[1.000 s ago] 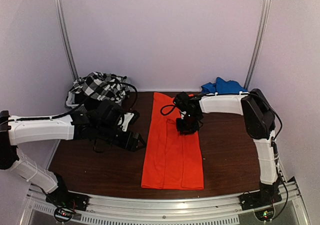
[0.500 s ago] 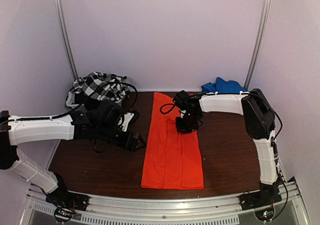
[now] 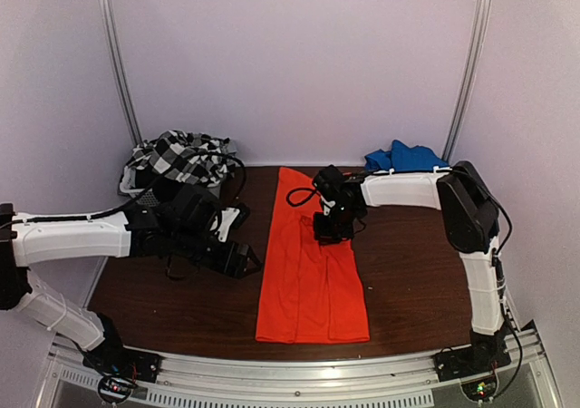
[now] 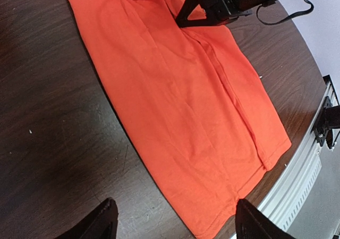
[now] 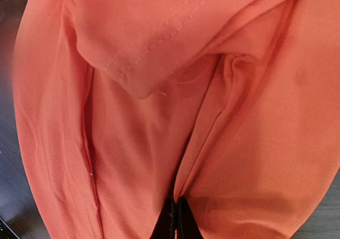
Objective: Fold and stack the mixed laundry pile
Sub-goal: Smooth out the rectangle-folded T-shirt at the center of the board.
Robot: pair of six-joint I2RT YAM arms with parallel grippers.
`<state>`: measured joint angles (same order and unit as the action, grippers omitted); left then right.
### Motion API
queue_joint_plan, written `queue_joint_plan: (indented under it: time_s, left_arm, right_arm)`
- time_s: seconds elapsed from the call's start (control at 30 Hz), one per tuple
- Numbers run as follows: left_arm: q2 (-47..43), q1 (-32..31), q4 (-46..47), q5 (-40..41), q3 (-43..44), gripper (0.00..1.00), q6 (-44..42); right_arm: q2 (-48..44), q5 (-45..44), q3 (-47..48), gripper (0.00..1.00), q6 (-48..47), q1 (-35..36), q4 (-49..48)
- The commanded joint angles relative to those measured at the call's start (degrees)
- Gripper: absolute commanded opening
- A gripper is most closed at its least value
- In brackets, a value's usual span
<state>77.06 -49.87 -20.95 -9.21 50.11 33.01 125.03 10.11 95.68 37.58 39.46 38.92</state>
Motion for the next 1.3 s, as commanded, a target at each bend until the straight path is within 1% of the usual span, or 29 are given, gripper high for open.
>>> queue_joint_plan:
  time_s: [0.0, 0.07, 0.1, 0.13, 0.3, 0.47, 0.57, 0.63, 0.73, 0.93, 1.03, 1.27]
  left_arm:
    - [-1.8, 0.0, 2.2, 0.4, -1.2, 0.78, 1.0]
    - [-2.2, 0.0, 1.9, 0.5, -1.6, 0.78, 1.4]
    - [-2.5, 0.0, 1.8, 0.6, -1.8, 0.78, 1.5]
    - [-2.9, 0.0, 1.6, 0.8, -2.0, 0.79, 1.7]
    - [-5.6, 0.1, 1.5, 1.0, -4.0, 0.80, 2.5]
    - [-7.9, 0.0, 1.5, 1.1, -5.7, 0.80, 2.8]
    - [-8.6, 0.0, 1.5, 1.1, -6.2, 0.80, 2.8]
    - [-8.6, 0.0, 1.5, 1.0, -6.5, 0.80, 2.8]
    - [-8.9, 0.0, 1.5, 1.0, -6.5, 0.80, 2.6]
    - [-10.2, 0.0, 0.8, 1.3, -6.6, 0.80, 2.6]
    - [-10.9, 0.0, 0.5, 1.4, -6.9, 0.80, 2.7]
    - [-12.0, 0.0, -0.3, 1.7, -7.8, 0.80, 2.9]
  right_arm:
    - [-1.6, 5.1, -3.6, 0.00, 3.5, 0.9, -5.0]
    - [-1.1, 4.7, -4.3, 0.20, 3.5, 0.9, -4.9]
    - [-1.2, 4.5, -4.3, 0.24, 3.4, 0.9, -4.7]
    - [-1.7, 4.2, -4.4, 0.24, 3.1, 0.9, -4.1]
    - [-9.6, 3.5, -7.7, 0.25, 2.5, 1.3, -3.7]
    - [-17.6, 2.5, -13.7, 0.25, 4.4, 3.1, -3.8]
    - [-20.3, 1.7, -19.1, 0.22, 6.2, 4.8, -5.1]
    - [-20.5, 1.9, -21.6, 0.20, 7.4, 5.7, -6.3]
    - [-19.4, 0.8, -22.8, 0.20, 8.3, 7.3, -6.7]
    - [-16.4, -0.7, -22.0, 0.21, 8.8, 8.8, -6.3]
    - [-15.4, -2.5, -20.8, 0.22, 8.4, 9.2, -4.3]
    - [-16.0, -5.8, -20.7, 0.23, 7.7, 10.0, -1.0]
